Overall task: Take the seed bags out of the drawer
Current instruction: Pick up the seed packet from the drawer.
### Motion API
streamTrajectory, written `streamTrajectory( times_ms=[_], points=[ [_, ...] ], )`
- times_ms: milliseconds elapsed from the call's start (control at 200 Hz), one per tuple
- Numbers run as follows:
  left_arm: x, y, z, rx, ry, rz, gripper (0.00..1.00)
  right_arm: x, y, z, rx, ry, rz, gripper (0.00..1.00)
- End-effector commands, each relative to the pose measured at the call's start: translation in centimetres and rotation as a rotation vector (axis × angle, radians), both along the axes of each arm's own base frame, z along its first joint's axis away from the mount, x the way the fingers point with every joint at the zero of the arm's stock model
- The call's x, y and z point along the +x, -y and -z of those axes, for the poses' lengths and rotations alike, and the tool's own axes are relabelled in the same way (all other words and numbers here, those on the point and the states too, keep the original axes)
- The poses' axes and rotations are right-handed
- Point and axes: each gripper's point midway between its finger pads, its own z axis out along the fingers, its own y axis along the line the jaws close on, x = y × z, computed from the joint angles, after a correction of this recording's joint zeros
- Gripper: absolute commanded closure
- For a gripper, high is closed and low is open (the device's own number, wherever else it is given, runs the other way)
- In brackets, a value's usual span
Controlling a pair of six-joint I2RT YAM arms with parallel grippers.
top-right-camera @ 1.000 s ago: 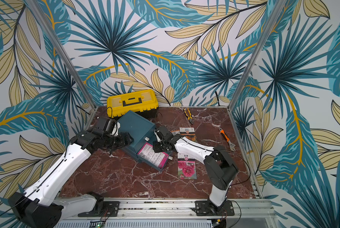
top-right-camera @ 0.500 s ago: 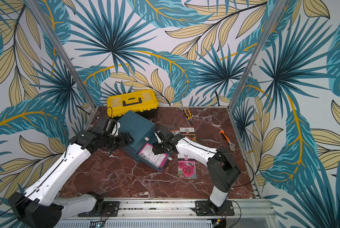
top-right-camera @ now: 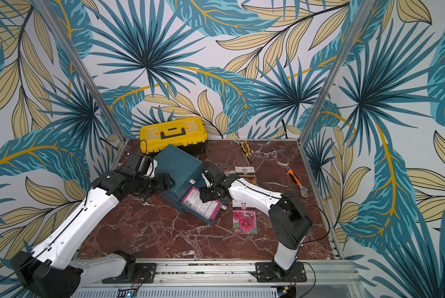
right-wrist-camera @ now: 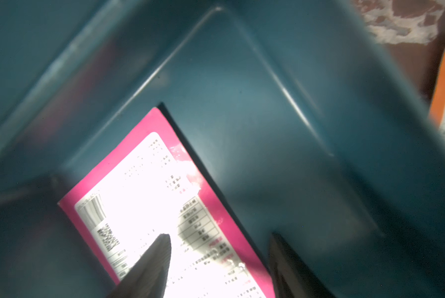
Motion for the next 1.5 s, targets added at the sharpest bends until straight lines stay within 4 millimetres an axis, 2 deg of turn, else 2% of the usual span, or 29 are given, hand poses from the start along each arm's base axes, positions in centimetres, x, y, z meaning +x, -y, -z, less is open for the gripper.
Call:
streamTrajectory(
  times_ms=[0,255,436,571,761,876,1132,1497],
  points=[
    [-0.6,-0.2,0.1,0.018,-0.016,0.009,0.19,-1.0,-0.7,0.9,0.006,-0.055,-0.033,0.40],
    [-0.5,-0.2,0.2,0.019,-0.017,0.010,0.19,-2.0,-2.5,1.8,0.018,-0.081,-0.043,0.44],
    [-0.5,-0.2,0.2,0.021,-0.019,0.012,0.19,-1.6,-3.2,2.3,0.006,-0.081,-0.005,0.51],
    [-0.6,-0.3,0.3,0.021,-0.020,0.013,0.19,-1.3,-3.1,2.8,0.000,-0.091,0.028,0.63],
    [-0.6,-0.2,0.3,0.024,-0.021,0.015,0.19,-1.1,-2.9,2.1,0.004,-0.071,0.041,0.81],
    [-0.6,-0.2,0.4,0.023,-0.023,0.013,0.19,-1.2,-2.9,1.4,0.023,-0.065,0.049,1.00],
    [-0.7,-0.3,0.3,0.023,-0.022,0.012,0.19,-1.1,-2.9,-0.3,0.068,-0.049,0.090,1.00],
    [-0.8,-0.4,0.3,0.024,-0.023,0.010,0.19,0.0,-1.5,-2.6,0.116,-0.025,0.141,1.00]
  ],
)
